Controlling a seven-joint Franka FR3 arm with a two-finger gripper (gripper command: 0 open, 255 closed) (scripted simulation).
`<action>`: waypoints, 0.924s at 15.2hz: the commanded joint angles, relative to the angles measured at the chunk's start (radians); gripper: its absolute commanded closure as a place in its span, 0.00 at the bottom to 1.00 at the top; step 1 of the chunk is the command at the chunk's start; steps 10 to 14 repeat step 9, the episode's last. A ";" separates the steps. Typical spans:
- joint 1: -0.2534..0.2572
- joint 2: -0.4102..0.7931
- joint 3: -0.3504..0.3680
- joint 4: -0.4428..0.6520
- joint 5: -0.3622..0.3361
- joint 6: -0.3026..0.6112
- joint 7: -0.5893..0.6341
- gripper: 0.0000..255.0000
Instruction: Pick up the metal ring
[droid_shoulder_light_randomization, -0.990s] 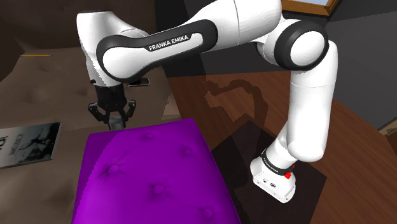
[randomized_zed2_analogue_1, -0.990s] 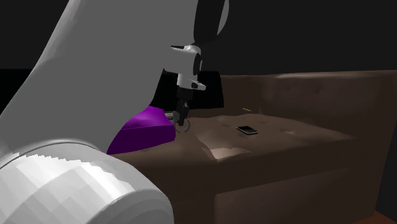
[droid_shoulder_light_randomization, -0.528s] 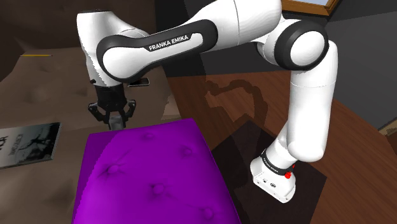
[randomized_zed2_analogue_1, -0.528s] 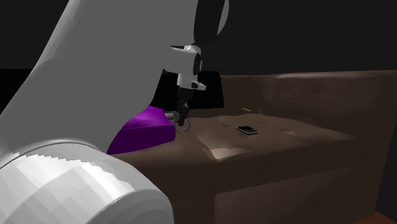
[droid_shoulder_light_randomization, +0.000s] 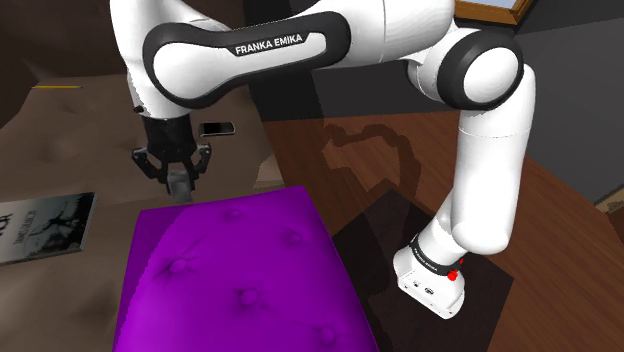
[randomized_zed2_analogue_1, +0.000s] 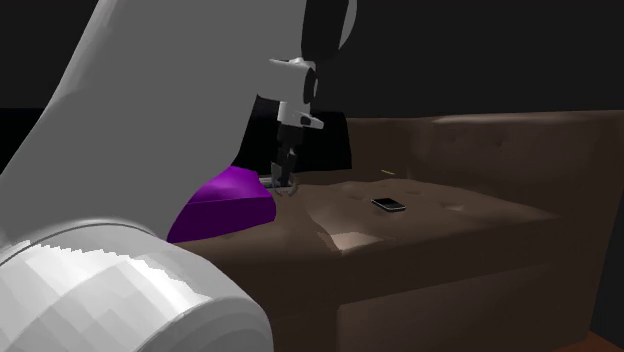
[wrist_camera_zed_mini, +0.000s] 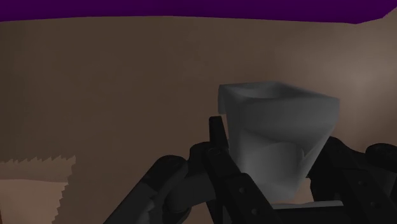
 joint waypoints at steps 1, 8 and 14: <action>-0.001 -0.005 0.001 0.019 0.003 -0.024 -0.001 1.00; 0.005 -0.014 0.006 0.091 0.007 -0.102 0.005 1.00; 0.005 -0.014 0.006 0.091 0.007 -0.102 0.005 1.00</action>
